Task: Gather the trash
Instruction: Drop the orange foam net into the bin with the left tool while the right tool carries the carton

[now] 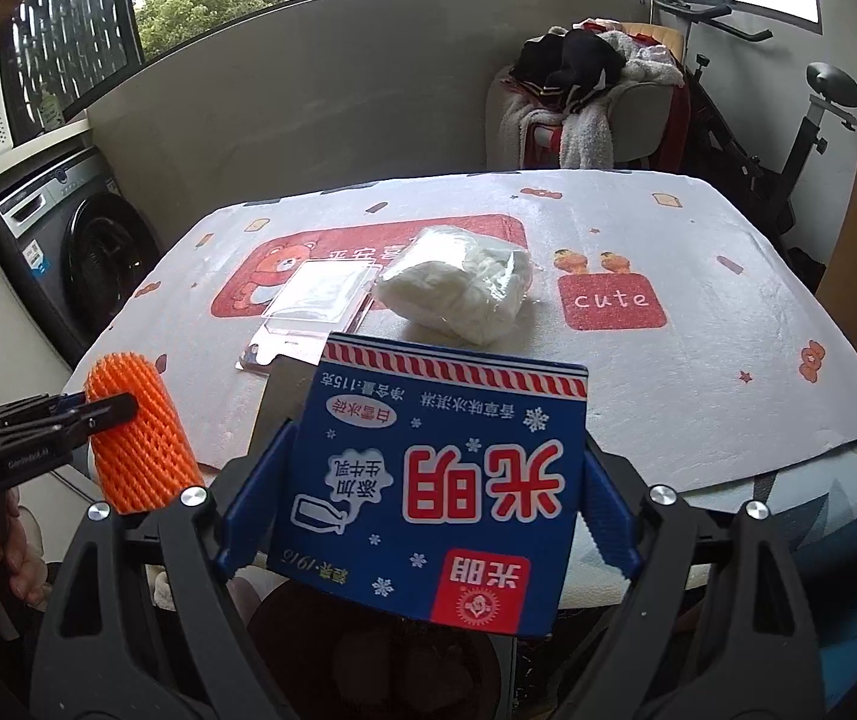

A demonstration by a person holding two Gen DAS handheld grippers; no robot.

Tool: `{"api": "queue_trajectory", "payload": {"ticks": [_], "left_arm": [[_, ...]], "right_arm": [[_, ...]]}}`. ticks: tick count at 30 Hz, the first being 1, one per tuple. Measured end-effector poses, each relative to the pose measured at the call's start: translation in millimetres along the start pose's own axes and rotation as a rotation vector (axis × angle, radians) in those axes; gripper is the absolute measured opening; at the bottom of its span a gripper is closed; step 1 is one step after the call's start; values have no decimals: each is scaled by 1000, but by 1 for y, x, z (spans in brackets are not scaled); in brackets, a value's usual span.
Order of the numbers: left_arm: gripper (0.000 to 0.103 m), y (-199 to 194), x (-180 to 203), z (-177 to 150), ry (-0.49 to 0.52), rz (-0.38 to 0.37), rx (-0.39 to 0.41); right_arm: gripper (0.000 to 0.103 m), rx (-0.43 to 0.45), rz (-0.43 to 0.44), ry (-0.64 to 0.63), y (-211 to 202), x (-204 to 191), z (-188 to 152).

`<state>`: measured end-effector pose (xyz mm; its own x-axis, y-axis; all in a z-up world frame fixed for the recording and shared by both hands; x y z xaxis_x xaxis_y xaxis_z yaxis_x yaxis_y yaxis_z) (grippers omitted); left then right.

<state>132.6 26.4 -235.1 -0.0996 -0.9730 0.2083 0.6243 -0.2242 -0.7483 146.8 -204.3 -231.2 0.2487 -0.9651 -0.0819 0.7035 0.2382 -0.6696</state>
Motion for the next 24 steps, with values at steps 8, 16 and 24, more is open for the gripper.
{"api": "queue_trajectory", "payload": {"ticks": [8,16,24], "left_arm": [[31,-18,16,-43,67,-27,32],[31,-16,39,-80,157,-36,61],[31,-3,48,-111,215,-31,26]], "right_arm": [[85,2,2,-64,-2,-3,-13],[85,10,-19,-105,-4,4,-29],[85,18,-26,-126,-6,8,-53]]}}
Point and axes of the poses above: each gripper's, at about its wrist camera, not at the fingertips, and y roughly the way its jaws point, x to its right, z to its top, the point moved 9 cm from there along y, roughly the way its jaws point, and after that the axes turned 7 degrees about -y, right-handed, at the moved point
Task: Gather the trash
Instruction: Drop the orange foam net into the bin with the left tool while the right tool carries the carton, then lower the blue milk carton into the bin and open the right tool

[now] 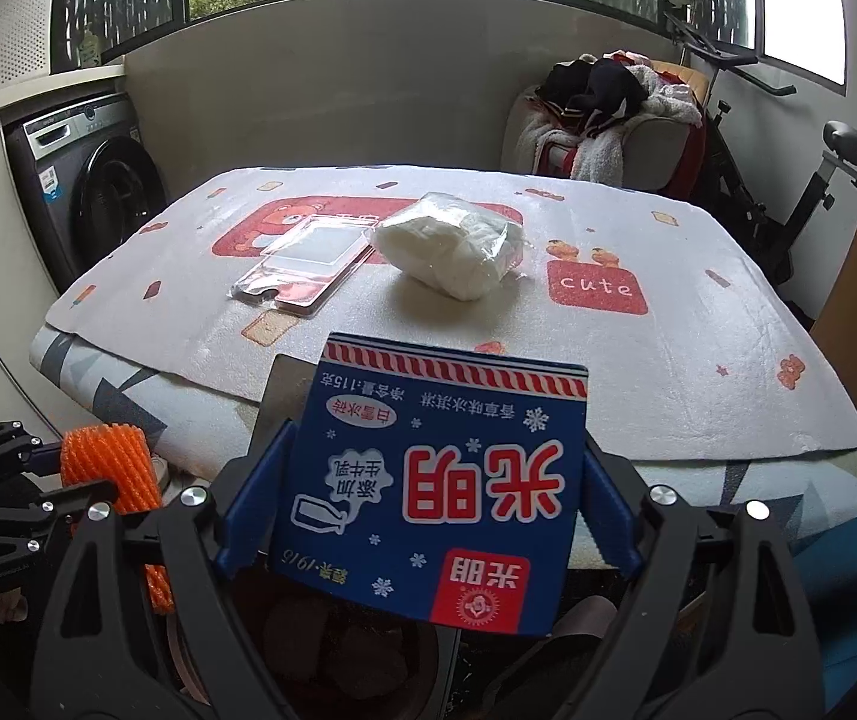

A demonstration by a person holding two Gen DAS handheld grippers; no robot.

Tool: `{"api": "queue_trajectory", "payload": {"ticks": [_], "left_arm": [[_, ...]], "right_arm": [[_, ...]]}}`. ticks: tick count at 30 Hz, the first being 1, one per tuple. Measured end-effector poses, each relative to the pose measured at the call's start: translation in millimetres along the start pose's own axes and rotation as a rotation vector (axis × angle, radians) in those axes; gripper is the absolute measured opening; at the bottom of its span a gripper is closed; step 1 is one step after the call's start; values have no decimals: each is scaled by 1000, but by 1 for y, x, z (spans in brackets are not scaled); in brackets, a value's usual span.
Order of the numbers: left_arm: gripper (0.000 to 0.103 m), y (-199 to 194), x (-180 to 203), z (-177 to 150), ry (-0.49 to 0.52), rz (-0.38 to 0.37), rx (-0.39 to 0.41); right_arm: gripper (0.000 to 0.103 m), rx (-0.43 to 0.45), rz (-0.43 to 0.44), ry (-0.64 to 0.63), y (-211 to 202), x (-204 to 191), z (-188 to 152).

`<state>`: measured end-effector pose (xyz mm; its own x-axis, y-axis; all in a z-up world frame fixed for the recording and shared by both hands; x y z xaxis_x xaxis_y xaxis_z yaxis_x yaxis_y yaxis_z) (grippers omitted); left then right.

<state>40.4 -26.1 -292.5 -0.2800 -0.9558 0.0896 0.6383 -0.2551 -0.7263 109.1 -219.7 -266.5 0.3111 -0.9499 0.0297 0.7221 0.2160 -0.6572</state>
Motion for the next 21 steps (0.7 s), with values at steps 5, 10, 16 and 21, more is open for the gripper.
{"api": "queue_trajectory", "payload": {"ticks": [5,10,16,21], "left_arm": [[32,9,7,-8,27,-19,-43],[33,15,15,-14,62,-32,-65],[70,15,23,-13,93,-41,-53],[87,6,11,-3,61,21,9]], "right_arm": [[85,-17,15,31,6,1,-9],[85,-21,23,11,9,-5,-12],[85,-25,34,-42,11,-16,-14],[85,-37,79,-64,12,-26,-16]]}}
Point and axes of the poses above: each gripper's, at about its wrist camera, not at the fingertips, and y roughly the way its jaws point, x to its right, z to its top, the point moved 9 cm from there along y, roughly the way its jaws point, and after that the axes turned 7 degrees about -y, right-handed, at the moved point
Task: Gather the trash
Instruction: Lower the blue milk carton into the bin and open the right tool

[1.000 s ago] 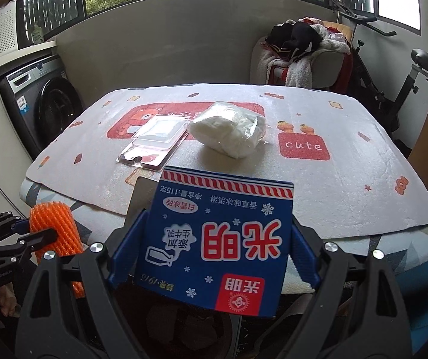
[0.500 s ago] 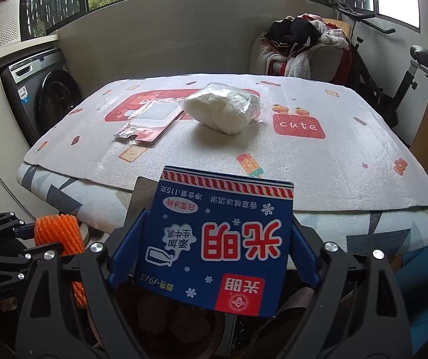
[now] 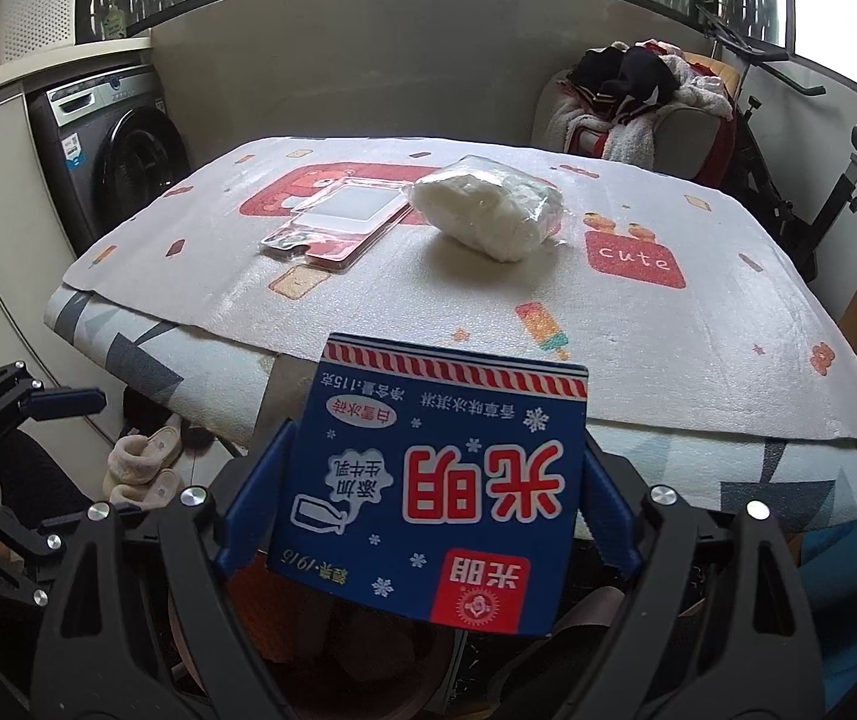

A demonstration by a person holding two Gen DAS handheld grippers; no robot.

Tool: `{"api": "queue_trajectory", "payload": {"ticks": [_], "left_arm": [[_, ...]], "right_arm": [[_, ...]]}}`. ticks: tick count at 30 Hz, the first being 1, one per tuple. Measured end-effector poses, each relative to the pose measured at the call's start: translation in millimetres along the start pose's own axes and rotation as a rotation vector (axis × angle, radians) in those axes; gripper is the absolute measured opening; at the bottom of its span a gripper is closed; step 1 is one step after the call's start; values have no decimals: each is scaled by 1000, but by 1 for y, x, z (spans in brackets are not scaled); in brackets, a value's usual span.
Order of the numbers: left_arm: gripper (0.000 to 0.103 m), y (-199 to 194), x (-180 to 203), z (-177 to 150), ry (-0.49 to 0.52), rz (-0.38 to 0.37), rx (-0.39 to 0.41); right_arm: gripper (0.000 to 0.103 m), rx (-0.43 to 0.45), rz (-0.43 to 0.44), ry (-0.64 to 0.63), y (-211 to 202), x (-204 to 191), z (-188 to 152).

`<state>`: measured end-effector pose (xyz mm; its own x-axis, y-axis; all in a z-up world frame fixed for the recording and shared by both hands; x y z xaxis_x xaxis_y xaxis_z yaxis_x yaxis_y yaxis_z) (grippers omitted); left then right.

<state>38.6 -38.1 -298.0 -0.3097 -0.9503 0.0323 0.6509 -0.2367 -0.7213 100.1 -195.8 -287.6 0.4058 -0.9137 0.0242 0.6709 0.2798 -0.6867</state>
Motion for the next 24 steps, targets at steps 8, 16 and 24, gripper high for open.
{"api": "queue_trajectory", "payload": {"ticks": [8,16,24], "left_arm": [[93,-17,-39,13,-140,88,77],[93,-20,-60,13,-221,118,86],[93,-20,-69,12,-258,125,85]], "right_arm": [[85,-53,55,-105,12,-29,-8],[86,-108,64,-174,23,-45,-16],[86,-124,70,-198,25,-50,-20]]}}
Point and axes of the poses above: each gripper's, at about its wrist camera, not at the fingertips, and y roughly the way its jaws point, x to its right, z to its top, the point moved 9 cm from there along y, roughly the way its jaws point, and after that the axes turned 7 degrees about -y, right-handed, at the moved point
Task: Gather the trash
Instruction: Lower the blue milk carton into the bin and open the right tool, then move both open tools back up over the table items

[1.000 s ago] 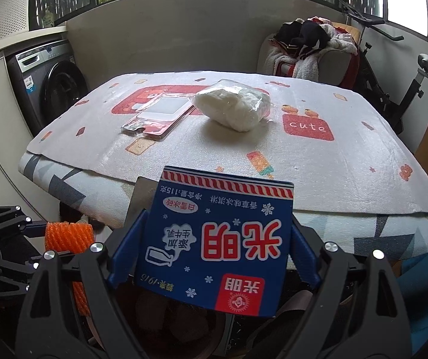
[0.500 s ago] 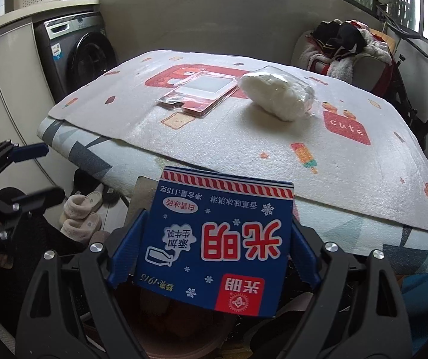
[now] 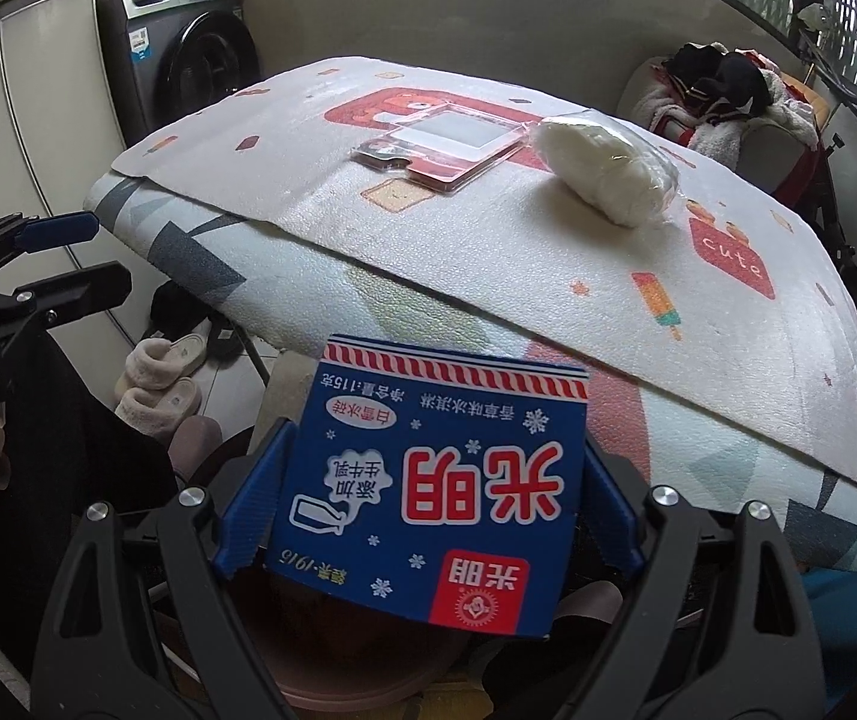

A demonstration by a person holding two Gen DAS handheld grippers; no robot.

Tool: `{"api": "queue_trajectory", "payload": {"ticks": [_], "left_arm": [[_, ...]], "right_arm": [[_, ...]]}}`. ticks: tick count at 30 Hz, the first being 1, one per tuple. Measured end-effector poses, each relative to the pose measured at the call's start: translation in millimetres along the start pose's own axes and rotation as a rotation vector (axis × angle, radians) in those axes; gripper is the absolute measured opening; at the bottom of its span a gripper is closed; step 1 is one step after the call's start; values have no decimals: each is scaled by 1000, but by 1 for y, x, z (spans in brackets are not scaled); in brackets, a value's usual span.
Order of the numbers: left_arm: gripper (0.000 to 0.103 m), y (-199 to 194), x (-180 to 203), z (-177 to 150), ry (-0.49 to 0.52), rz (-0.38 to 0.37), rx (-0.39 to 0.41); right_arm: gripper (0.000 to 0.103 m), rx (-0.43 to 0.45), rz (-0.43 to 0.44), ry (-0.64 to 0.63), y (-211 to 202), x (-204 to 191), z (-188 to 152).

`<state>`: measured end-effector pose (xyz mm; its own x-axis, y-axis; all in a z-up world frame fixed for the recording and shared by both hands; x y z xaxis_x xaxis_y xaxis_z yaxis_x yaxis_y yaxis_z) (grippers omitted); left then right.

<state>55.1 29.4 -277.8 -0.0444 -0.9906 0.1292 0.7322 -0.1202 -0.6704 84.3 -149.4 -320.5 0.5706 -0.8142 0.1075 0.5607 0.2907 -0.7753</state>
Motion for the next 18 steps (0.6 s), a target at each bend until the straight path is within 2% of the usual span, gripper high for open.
{"api": "queue_trajectory", "payload": {"ticks": [4,7,10,18], "left_arm": [[93,1,-2,0,-10,3,-3],[93,2,-2,0,-9,4,-6],[93,3,-3,-1,-7,4,-9],[93,4,-3,-2,-5,7,-16]], "right_arm": [[87,-8,-5,-4,2,0,0],[95,-11,-15,-2,3,0,0],[97,-19,-28,3,4,3,-2],[97,-31,-36,14,6,6,-3]]}}
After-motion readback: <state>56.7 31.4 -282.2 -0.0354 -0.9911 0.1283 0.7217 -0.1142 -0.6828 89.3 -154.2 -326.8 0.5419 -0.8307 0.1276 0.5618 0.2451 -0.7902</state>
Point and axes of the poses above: each gripper's, at about its wrist camera, not at the fingertips, and y roughly the way its jaws point, x to its right, z to its top, the point moved 9 cm from there along y, roughly the way its jaws point, and after that the axes turned 7 degrees about -y, right-handed, at the moved point
